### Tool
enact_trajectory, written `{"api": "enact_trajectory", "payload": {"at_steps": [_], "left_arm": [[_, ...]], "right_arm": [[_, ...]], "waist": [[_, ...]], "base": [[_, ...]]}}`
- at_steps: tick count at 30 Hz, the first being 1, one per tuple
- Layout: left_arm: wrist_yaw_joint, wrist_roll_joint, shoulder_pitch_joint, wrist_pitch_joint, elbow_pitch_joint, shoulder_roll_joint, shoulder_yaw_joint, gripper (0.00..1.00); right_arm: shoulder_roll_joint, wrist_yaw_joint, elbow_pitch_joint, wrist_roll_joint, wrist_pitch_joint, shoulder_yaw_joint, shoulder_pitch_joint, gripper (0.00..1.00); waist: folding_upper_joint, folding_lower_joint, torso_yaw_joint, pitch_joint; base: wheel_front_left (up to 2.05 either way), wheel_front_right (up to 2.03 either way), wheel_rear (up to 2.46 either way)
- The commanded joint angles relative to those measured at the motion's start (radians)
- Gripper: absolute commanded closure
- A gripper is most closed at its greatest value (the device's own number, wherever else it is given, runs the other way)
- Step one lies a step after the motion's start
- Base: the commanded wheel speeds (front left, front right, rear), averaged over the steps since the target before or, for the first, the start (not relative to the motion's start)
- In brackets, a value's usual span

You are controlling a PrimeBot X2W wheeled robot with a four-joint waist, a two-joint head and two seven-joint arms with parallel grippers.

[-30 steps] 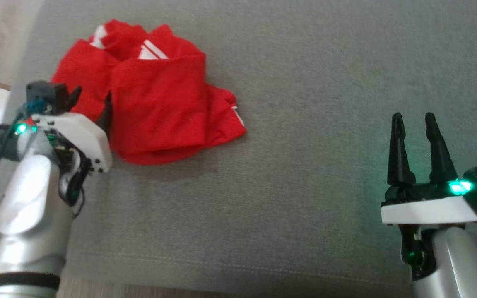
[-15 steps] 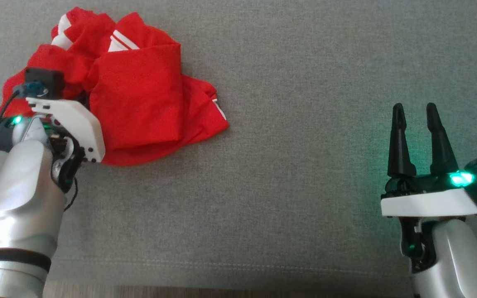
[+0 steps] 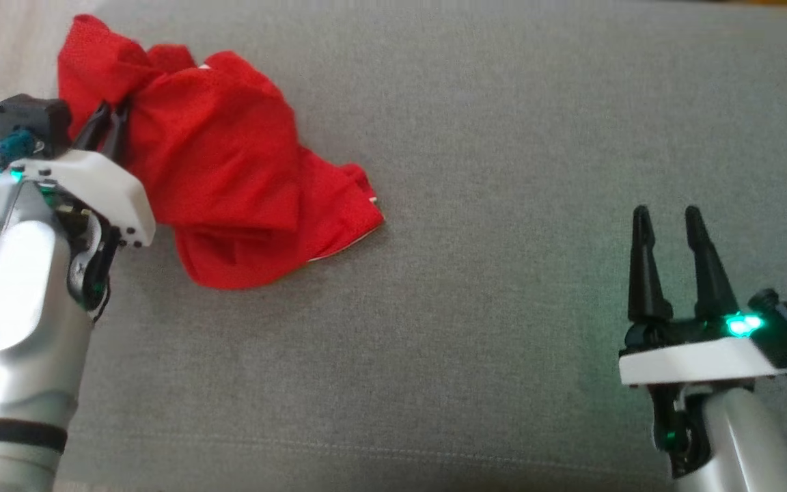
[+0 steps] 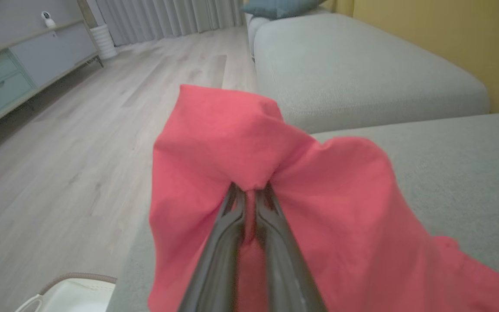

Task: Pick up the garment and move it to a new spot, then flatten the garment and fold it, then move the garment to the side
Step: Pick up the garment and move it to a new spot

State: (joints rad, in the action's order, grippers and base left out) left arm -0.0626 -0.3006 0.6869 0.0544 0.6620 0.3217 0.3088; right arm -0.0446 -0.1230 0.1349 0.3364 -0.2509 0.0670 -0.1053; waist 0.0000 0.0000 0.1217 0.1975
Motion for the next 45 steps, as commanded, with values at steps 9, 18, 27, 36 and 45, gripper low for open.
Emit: {"api": "enact_trajectory", "payload": {"at_steps": [9, 18, 27, 36, 45], "left_arm": [[0.096, -0.018, -0.048, 0.004, -0.306, 0.071, -0.090, 1.00], [0.130, -0.041, -0.103, -0.031, -0.481, 0.069, -0.101, 1.00], [0.122, -0.083, -0.067, -0.066, -0.648, -0.036, -0.029, 1.00], [0.111, -0.090, 0.055, -0.110, -0.688, -0.166, 0.082, 1.00], [0.109, -0.075, 0.100, -0.082, -0.564, -0.210, 0.133, 1.00]], "right_arm": [[-0.006, -0.008, -0.021, 0.027, -0.011, 0.051, 0.015, 0.00], [-0.006, -0.008, -0.022, 0.035, -0.011, 0.057, 0.012, 0.00], [-0.006, -0.008, -0.032, 0.044, -0.011, 0.047, 0.001, 0.00], [-0.006, -0.008, -0.077, 0.070, -0.011, 0.053, -0.042, 0.00], [-0.006, -0.008, -0.130, 0.096, -0.011, 0.079, -0.057, 0.00]], "waist": [[0.0000, 0.0000, 0.008, -0.077], [0.0000, 0.0000, -0.011, -0.084], [0.0000, 0.0000, -0.076, -0.103], [0.0000, 0.0000, -0.224, -0.089], [0.0000, 0.0000, -0.397, -0.032]], "base": [[0.00, 0.00, 0.00], [0.00, 0.00, 0.00], [0.00, 0.00, 0.00], [0.00, 0.00, 0.00], [0.00, 0.00, 0.00]]}}
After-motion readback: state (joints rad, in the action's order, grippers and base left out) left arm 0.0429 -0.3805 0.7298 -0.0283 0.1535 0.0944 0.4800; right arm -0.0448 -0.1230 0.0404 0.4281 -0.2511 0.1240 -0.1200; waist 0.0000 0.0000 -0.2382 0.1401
